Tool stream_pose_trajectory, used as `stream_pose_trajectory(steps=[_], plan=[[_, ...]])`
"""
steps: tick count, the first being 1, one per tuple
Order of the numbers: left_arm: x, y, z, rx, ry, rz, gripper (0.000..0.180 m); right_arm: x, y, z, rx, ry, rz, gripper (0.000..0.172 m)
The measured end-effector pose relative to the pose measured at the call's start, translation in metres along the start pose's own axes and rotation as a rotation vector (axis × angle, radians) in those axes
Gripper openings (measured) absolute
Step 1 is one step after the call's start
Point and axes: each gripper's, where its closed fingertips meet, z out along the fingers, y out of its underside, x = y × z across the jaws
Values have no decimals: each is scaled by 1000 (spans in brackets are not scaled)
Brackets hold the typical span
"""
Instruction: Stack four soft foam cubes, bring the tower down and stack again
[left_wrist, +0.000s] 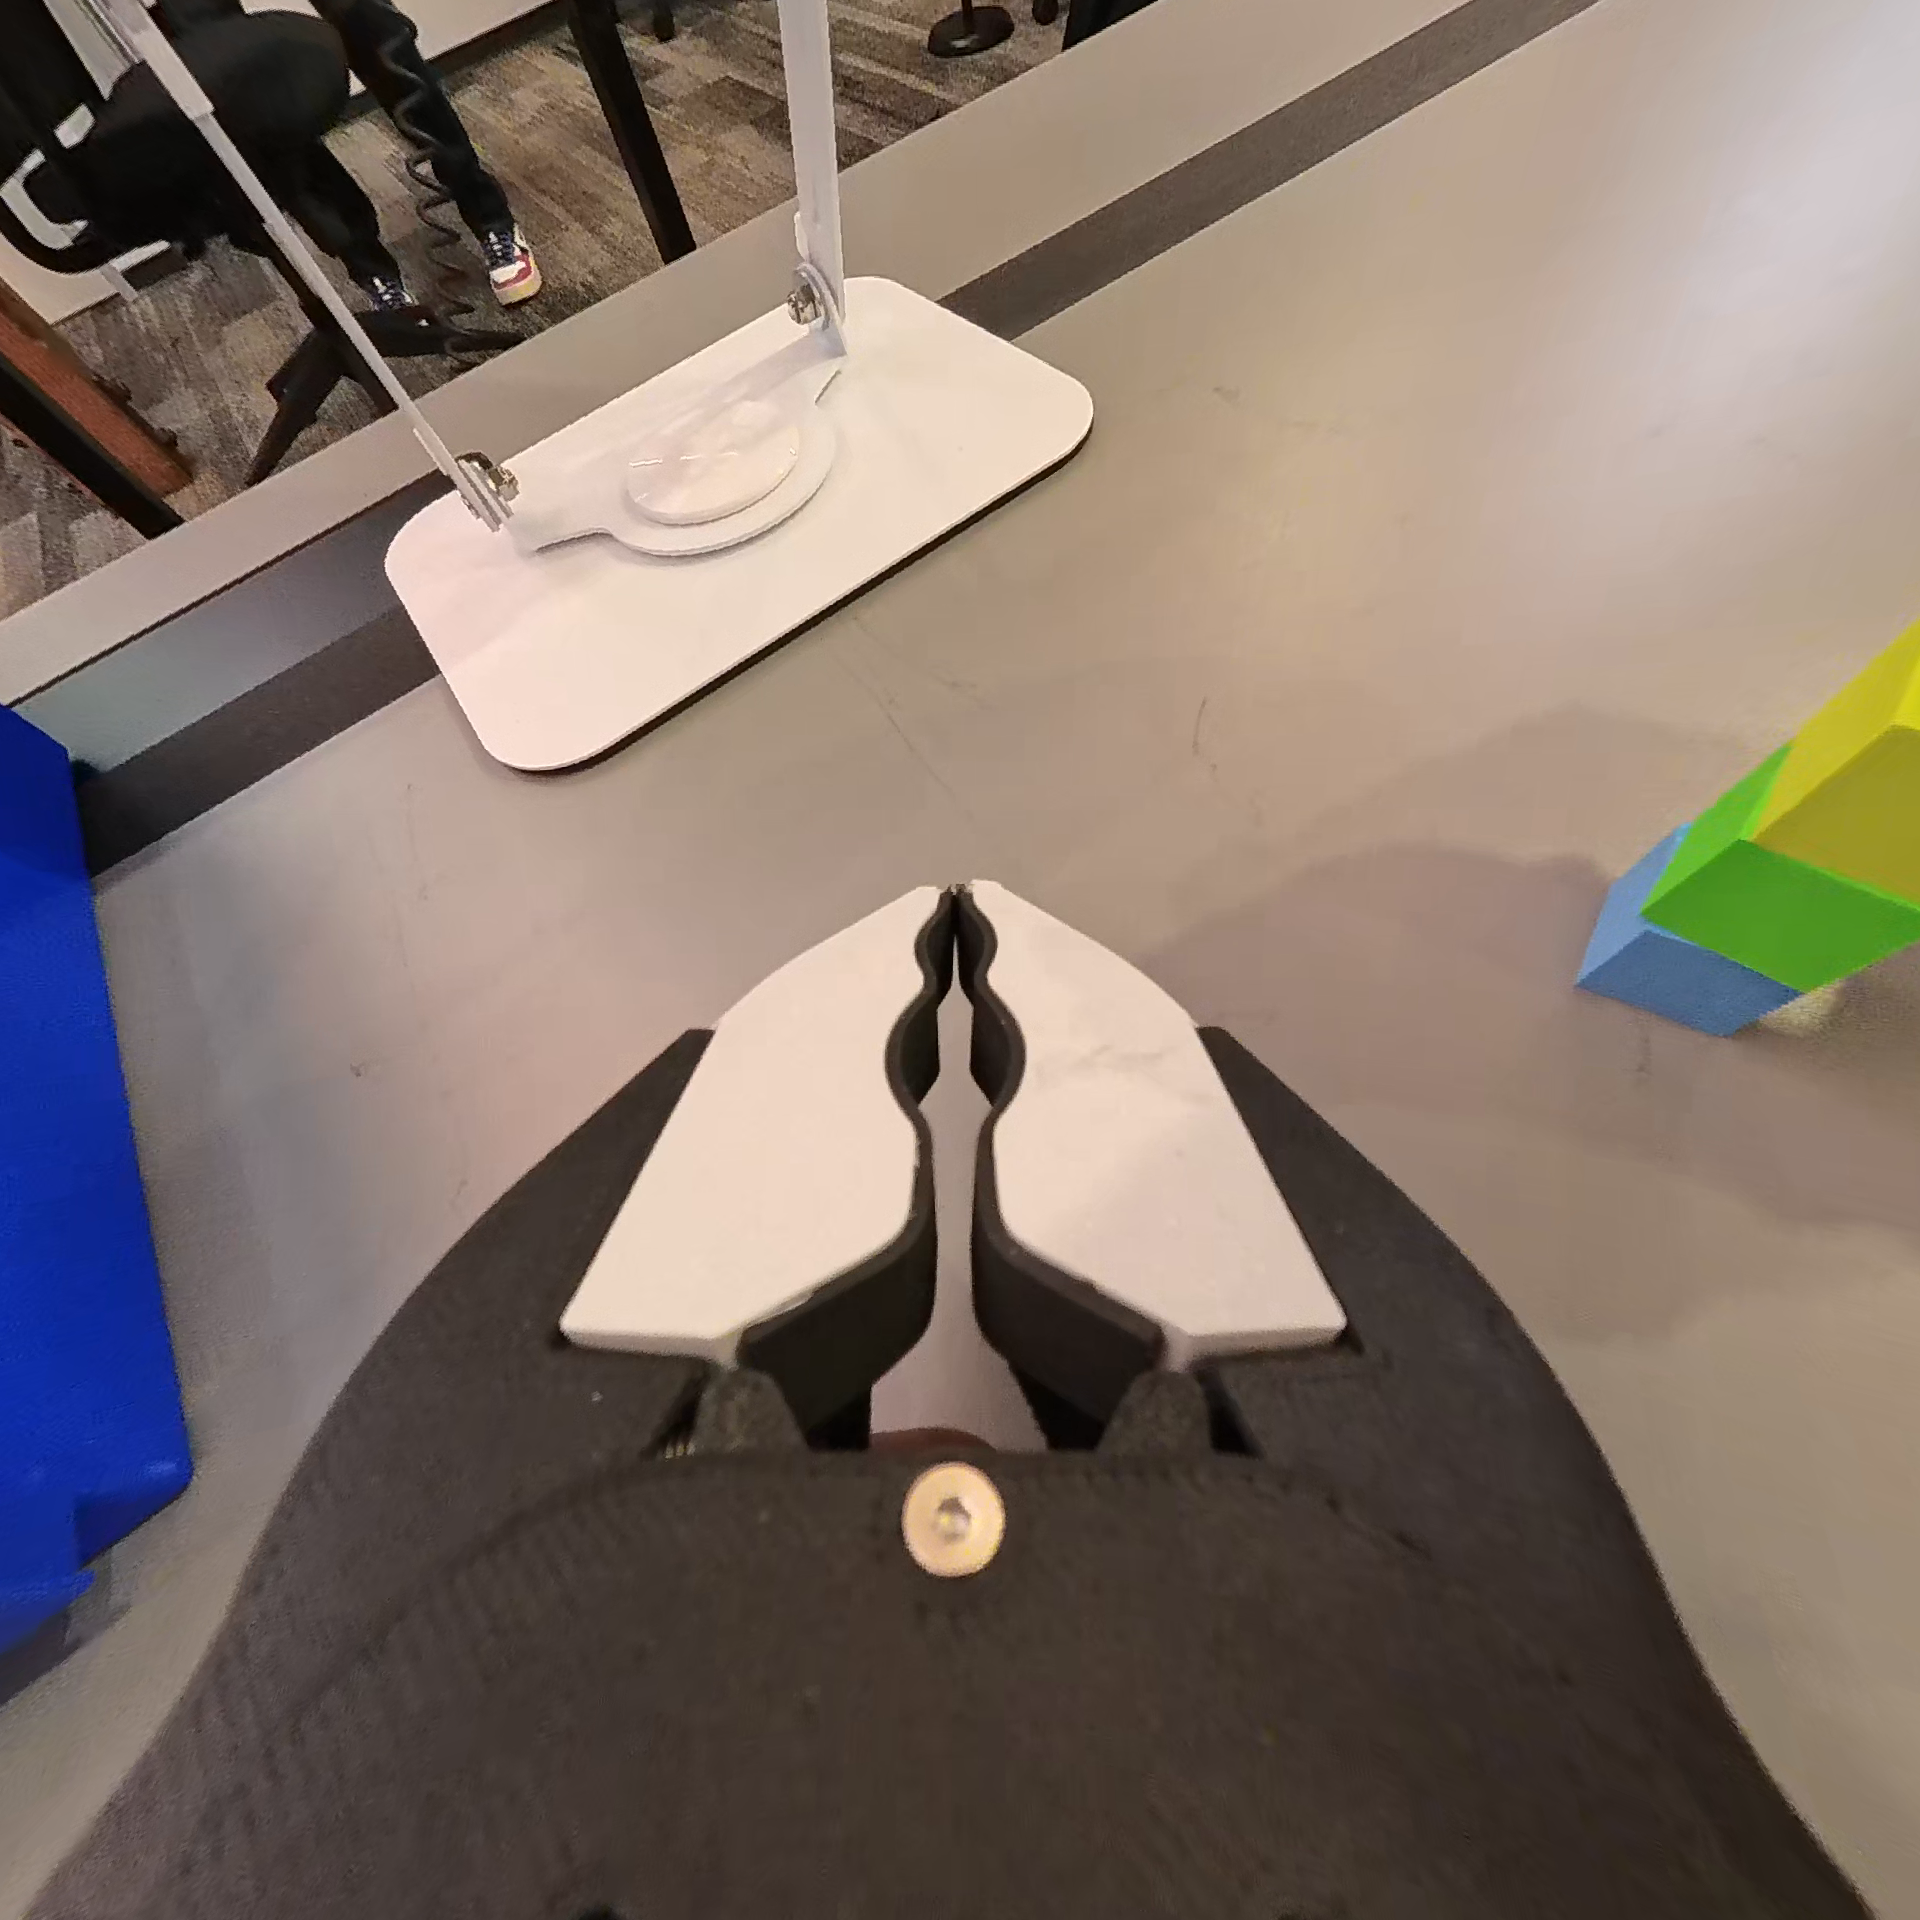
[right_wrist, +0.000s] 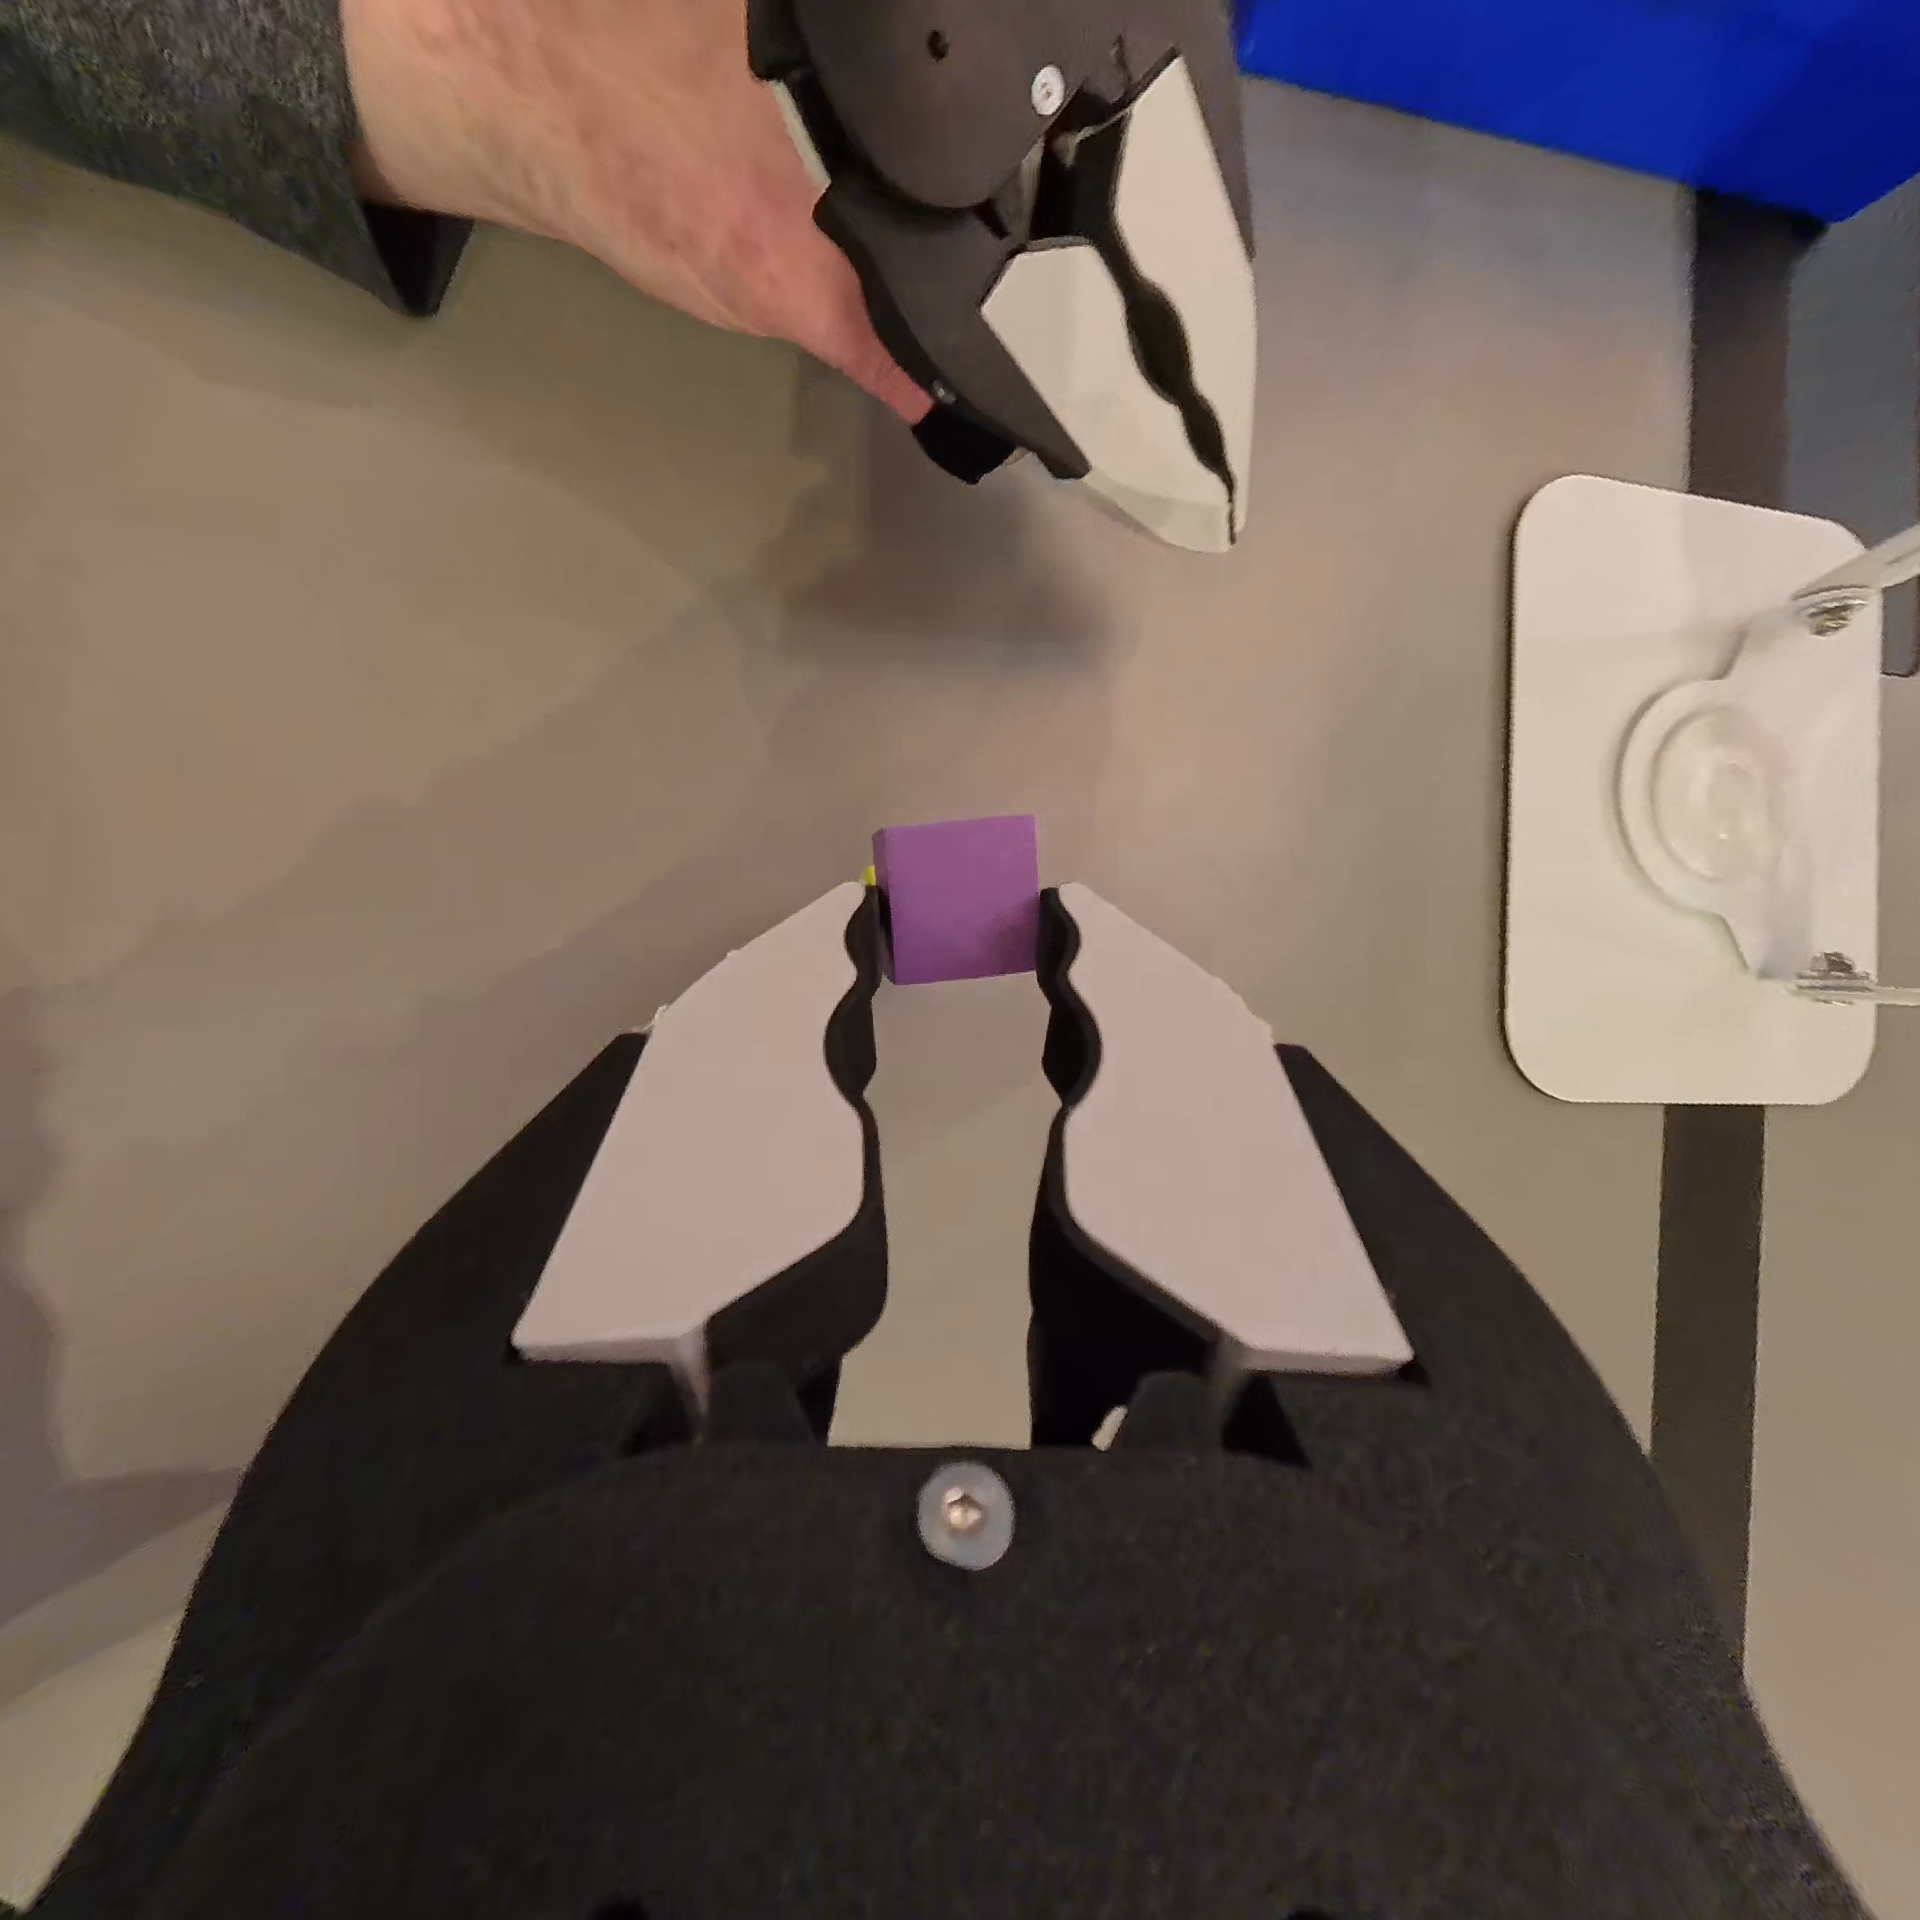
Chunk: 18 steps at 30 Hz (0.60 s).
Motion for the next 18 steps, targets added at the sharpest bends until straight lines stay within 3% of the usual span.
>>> stream_pose_trajectory(steps=[18], plan=[[0, 1, 1, -5, 1, 5, 0, -2, 13, 16, -98, -73, -35, 28]])
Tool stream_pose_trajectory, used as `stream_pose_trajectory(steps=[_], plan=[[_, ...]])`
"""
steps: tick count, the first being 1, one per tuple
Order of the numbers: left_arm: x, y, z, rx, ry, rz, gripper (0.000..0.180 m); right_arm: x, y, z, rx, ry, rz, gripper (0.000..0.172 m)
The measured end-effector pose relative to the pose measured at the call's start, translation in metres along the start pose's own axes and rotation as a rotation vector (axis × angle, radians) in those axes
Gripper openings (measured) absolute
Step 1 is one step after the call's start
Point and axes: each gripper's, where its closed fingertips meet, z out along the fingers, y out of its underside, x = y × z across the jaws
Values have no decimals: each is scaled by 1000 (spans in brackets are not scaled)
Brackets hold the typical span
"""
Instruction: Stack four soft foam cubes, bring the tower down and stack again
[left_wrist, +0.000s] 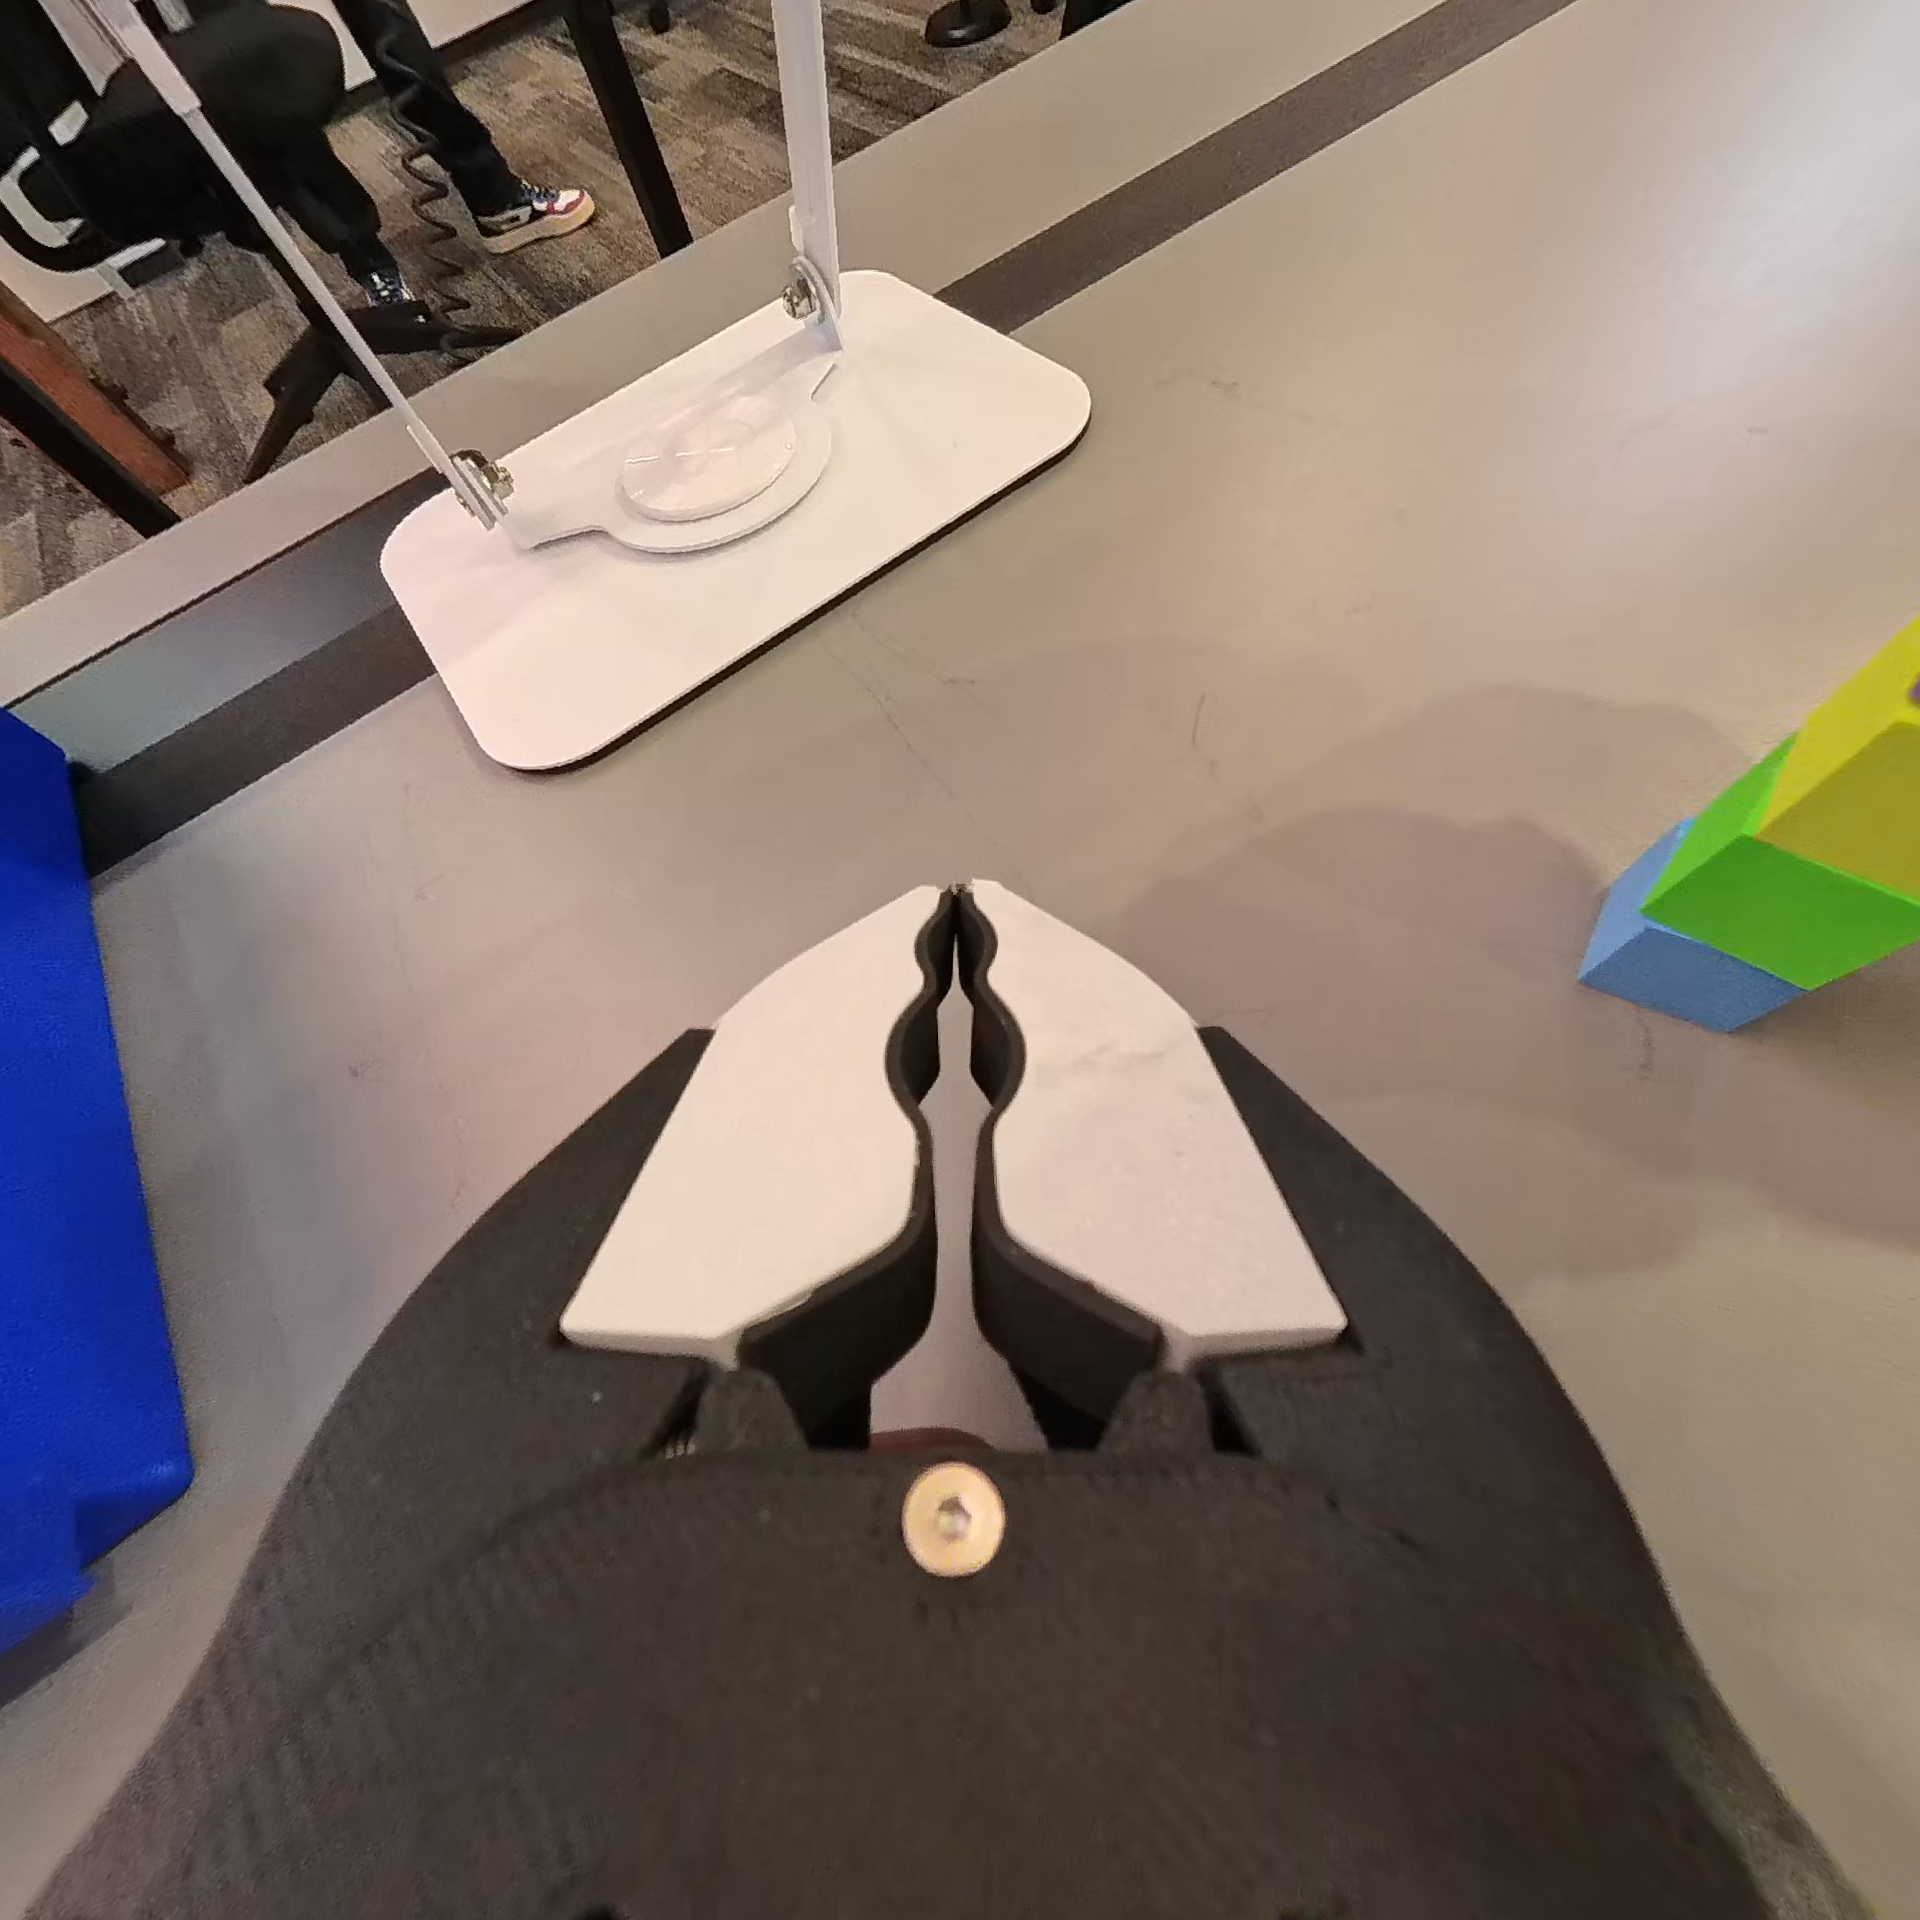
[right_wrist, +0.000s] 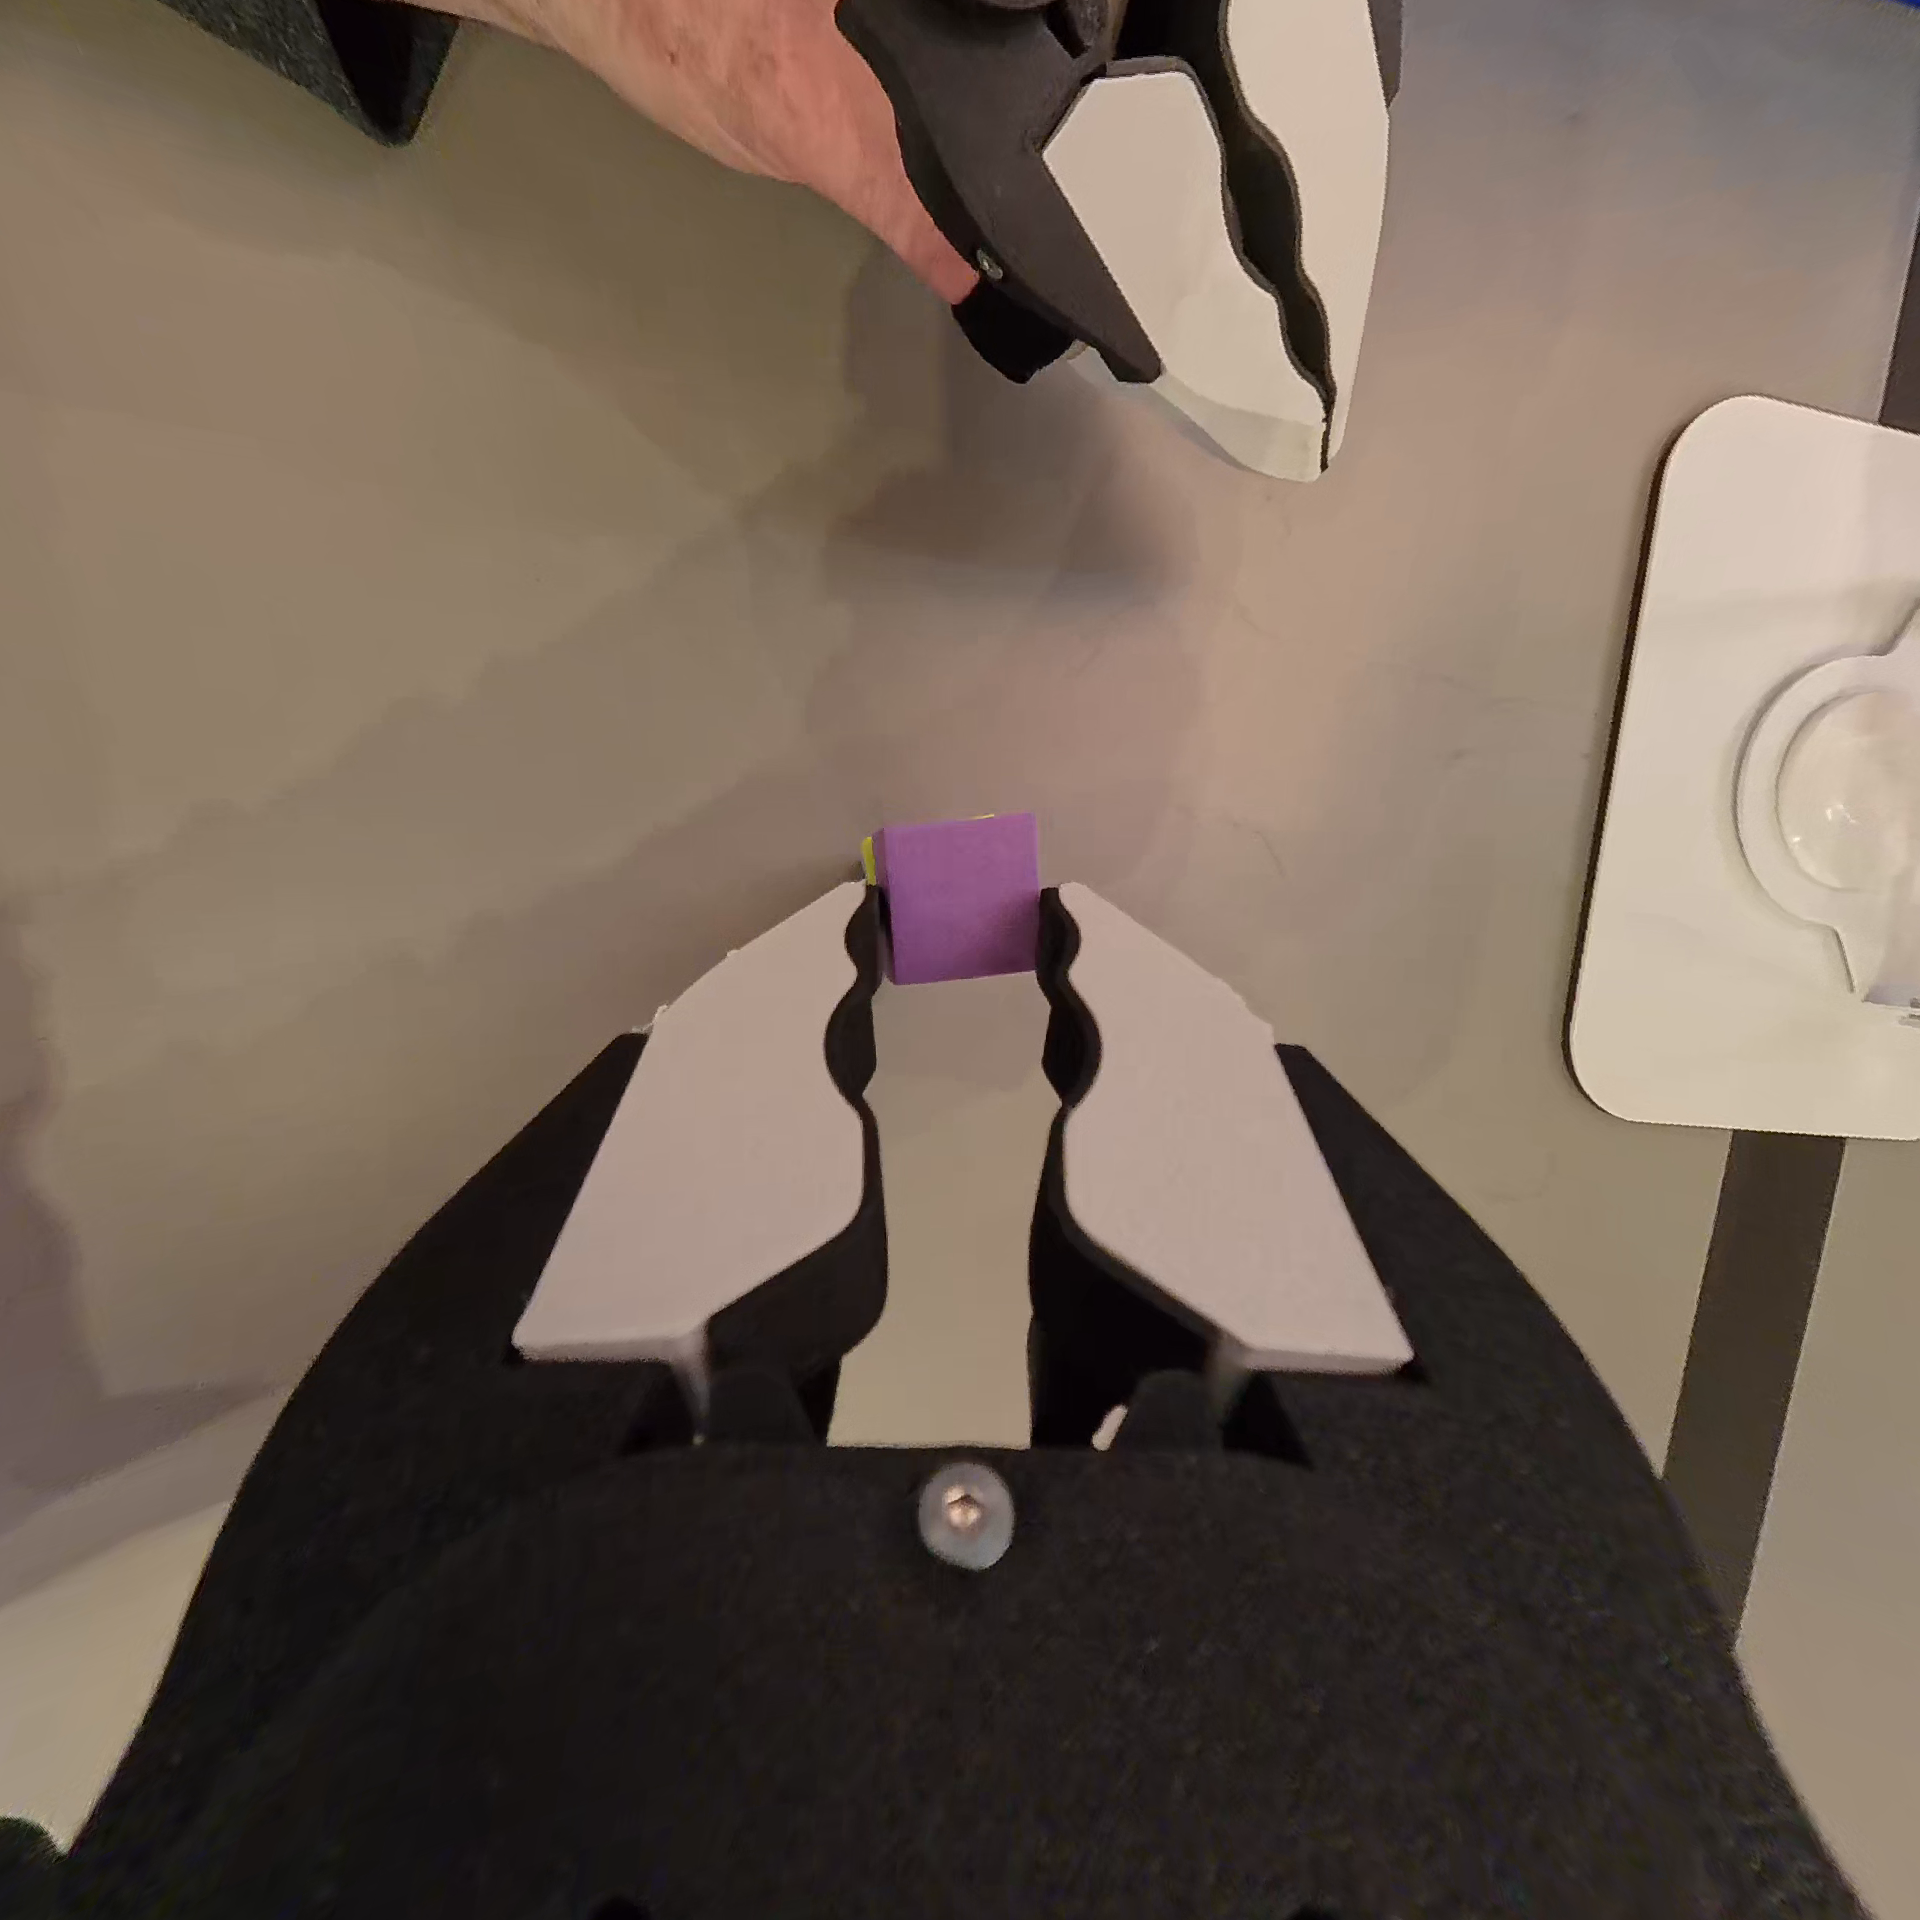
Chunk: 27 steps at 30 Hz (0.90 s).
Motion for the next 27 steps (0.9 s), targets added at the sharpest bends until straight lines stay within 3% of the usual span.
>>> stream_pose_trajectory(steps=[7, 11, 16, 21, 26, 27], plan=[[0, 0, 0, -1, 0, 1, 0, 2, 1, 1, -9, 6, 3, 29], [0, 0, 0, -3, 1, 3, 0, 4, 0, -1, -6, 36, 14, 53], [0, 0, 0, -3, 0, 4, 0, 7, -3, -28, 95, 124, 67, 61], [1, 1, 1, -5, -2, 7, 0, 16, 30, -56, 195, 300, 236, 35], [0, 0, 0, -2, -5, 3, 0, 12, 104, -54, 192, 466, 422, 0], [0, 0, 0, -1, -5, 1, 0, 11, 123, -52, 190, 493, 469, 0]])
